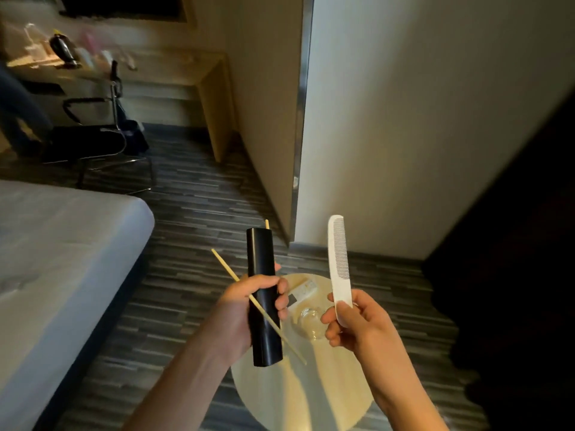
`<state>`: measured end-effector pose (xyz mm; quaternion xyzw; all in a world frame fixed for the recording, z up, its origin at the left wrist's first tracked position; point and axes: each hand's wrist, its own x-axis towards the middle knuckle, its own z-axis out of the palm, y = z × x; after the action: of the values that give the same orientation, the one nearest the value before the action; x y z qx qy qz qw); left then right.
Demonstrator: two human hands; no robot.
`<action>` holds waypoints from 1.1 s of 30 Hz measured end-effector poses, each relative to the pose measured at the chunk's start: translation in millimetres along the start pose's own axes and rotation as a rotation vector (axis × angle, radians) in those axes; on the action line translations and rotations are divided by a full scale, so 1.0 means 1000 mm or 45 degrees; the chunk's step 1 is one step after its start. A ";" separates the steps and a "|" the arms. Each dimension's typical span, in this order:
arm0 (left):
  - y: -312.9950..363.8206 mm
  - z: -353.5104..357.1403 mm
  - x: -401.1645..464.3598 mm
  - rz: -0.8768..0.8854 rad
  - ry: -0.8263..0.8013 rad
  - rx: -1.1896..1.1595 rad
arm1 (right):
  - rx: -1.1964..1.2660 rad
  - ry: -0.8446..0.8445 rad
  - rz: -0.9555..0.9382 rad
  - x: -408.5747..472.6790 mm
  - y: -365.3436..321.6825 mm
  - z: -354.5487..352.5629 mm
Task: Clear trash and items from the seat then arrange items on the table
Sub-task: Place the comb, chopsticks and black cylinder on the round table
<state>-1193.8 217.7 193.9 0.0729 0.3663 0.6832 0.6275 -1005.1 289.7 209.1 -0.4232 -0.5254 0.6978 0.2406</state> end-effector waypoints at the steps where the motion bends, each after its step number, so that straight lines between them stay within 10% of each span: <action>1: -0.002 -0.004 0.006 -0.023 0.003 0.012 | 0.010 0.023 0.023 0.005 0.005 -0.001; 19: -0.084 0.004 0.058 -0.168 0.140 0.046 | 0.025 -0.014 0.171 0.036 0.048 -0.076; 33: -0.200 -0.134 0.085 -0.430 0.412 -0.049 | 0.019 0.089 0.537 0.052 0.239 -0.077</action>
<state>-1125.0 228.5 -52.1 -0.1116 0.4561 0.5782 0.6672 -941.7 291.5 -39.6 -0.5458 -0.4113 0.7215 0.1107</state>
